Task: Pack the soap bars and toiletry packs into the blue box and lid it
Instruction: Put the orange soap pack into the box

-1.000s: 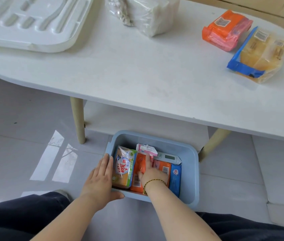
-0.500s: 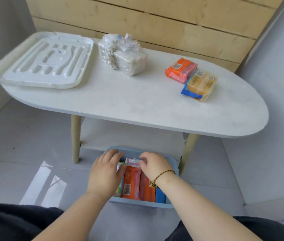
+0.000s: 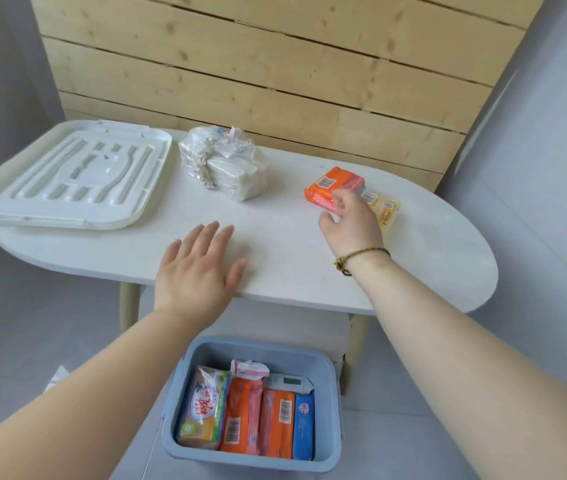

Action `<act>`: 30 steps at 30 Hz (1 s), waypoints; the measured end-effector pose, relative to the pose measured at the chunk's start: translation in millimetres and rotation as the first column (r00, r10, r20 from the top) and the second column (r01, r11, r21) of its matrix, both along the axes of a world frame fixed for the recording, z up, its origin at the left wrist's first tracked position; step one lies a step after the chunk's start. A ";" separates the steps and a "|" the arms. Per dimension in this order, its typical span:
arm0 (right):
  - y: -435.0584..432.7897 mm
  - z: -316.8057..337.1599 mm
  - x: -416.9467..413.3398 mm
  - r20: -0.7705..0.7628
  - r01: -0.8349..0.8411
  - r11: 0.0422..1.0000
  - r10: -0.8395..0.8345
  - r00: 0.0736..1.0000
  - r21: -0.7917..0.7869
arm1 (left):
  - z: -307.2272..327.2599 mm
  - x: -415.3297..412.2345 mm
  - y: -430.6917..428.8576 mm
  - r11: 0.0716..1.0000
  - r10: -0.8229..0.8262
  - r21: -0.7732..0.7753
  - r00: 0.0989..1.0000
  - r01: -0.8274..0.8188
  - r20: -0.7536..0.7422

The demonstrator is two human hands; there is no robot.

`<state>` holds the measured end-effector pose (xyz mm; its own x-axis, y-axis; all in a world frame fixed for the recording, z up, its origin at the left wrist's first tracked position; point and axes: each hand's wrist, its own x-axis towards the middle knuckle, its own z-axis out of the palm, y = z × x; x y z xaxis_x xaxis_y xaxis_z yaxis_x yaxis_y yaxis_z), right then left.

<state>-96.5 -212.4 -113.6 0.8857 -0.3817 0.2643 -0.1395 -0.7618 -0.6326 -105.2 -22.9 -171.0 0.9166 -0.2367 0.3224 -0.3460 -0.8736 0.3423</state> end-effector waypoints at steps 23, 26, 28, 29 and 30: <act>-7.3 -9.4 119.1 -0.509 0.134 0.947 -0.272 0.817 -0.291 | 0.9 9.6 -1.2 0.988 -0.025 0.149 0.999 0.028 -0.026; 5.0 -12.1 97.2 -0.477 0.068 0.957 -0.201 0.856 -0.281 | -4.3 13.0 -1.2 0.988 -0.021 0.151 1.000 0.023 -0.020; 13.5 -11.0 76.4 -0.437 0.024 0.964 -0.143 0.888 -0.267 | -3.1 10.6 -0.1 0.986 -0.022 0.167 1.000 0.025 -0.022; 17.8 -10.6 65.2 -0.417 0.002 0.966 -0.113 0.902 -0.257 | -1.8 9.4 0.4 0.986 -0.023 0.162 0.999 0.028 -0.030; 22.5 -10.1 52.5 -0.399 -0.017 0.972 -0.080 0.913 -0.234 | -0.8 6.8 1.6 0.989 -0.026 0.146 0.999 0.032 -0.044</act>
